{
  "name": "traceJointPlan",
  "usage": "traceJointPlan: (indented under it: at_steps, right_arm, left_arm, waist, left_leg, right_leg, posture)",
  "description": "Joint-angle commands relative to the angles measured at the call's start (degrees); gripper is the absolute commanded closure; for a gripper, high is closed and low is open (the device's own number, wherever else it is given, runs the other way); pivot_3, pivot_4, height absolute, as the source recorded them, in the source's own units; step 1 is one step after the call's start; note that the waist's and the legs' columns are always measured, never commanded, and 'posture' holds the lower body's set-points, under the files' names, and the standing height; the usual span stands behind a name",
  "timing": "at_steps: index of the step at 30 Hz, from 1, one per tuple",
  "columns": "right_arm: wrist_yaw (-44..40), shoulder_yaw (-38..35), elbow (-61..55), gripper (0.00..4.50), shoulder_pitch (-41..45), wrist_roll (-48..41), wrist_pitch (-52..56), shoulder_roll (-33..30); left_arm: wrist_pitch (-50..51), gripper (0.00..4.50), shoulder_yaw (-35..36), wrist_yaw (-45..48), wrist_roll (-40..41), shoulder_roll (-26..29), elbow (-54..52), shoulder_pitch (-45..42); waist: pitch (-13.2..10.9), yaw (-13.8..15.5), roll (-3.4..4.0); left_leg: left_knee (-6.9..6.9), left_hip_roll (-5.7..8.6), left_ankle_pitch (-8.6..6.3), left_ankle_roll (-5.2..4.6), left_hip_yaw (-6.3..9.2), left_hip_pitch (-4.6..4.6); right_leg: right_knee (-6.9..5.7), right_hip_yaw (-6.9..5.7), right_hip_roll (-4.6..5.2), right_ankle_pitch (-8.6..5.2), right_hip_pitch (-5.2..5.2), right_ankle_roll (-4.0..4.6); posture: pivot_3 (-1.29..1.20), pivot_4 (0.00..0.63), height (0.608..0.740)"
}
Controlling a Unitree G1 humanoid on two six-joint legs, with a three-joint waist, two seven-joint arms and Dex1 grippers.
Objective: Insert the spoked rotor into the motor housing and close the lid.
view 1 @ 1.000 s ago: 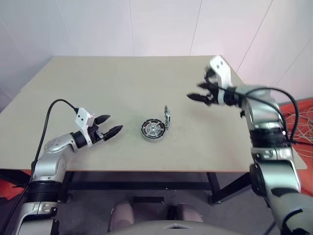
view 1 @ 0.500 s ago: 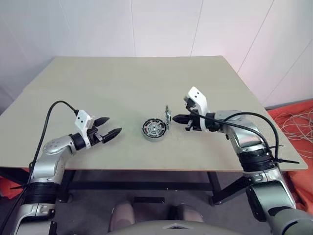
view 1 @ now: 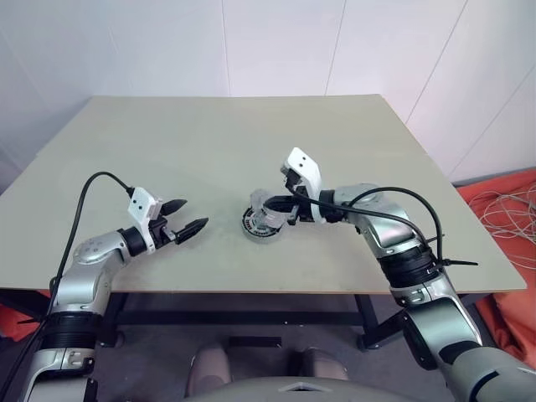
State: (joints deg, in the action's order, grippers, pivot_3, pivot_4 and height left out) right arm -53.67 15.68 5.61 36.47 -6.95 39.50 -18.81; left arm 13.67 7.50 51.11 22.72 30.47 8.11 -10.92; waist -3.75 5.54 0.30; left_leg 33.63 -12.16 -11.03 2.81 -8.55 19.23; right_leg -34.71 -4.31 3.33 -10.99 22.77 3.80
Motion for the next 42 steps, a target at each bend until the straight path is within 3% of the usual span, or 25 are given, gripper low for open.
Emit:
traceJointPlan:
  at_steps: [1,11,25,38,42]
  right_arm:
    - [1.6,1.6,2.8,4.48,1.5,1.6,-4.0,0.7]
    - [2.0,5.9,8.2,4.48,-0.4,4.2,-7.7,1.8]
    - [0.1,-4.2,0.8,4.48,1.4,-6.3,-2.2,0.9]
    - [-2.8,-2.7,6.1,0.13,2.1,-6.1,-5.6,0.0]
    - [-2.4,-2.1,8.1,0.06,2.4,-4.9,-7.1,0.3]
  left_arm:
    - [-0.9,0.00,0.7,-0.2,0.3,0.1,-1.9,-1.1]
    - [-0.7,0.00,0.7,-0.3,0.5,-0.1,-2.3,-0.9]
    - [-0.8,0.00,0.6,-0.2,0.5,-0.4,-1.7,-1.5]
    - [-0.7,0.00,0.7,-0.3,0.5,-0.6,-1.5,-1.8]
    - [-0.7,0.00,0.8,-0.3,0.6,-0.6,-1.6,-1.7]
  waist:
    - [0.0,0.0,0.00]
    - [0.0,-0.1,-0.02]
    - [0.0,0.0,-0.02]
    - [0.0,0.0,-0.02]
    - [0.0,0.0,-0.02]
  left_leg:
    - [0.00,0.01,0.00,0.00,0.00,0.01]
    - [0.00,0.02,0.00,0.00,0.00,-0.09]
    - [-0.04,-0.06,0.00,0.00,0.00,-0.07]
    - [-0.09,-0.04,0.01,0.01,-0.01,-0.03]
    - [-0.09,-0.04,0.01,0.01,-0.01,-0.02]
  right_leg:
    - [0.00,0.00,0.00,0.00,0.00,0.00]
    - [0.00,0.01,0.00,0.00,-0.09,0.00]
    - [0.01,0.01,0.00,0.00,-0.08,0.00]
    - [0.02,0.01,0.00,0.00,-0.01,0.00]
    - [0.02,0.01,0.00,0.00,0.00,0.00]
  posture:
    - [0.00,0.000,0.740]
    - [0.00,0.000,0.740]
    - [0.00,0.000,0.740]
    - [0.00,0.000,0.740]
    - [0.00,0.000,0.740]
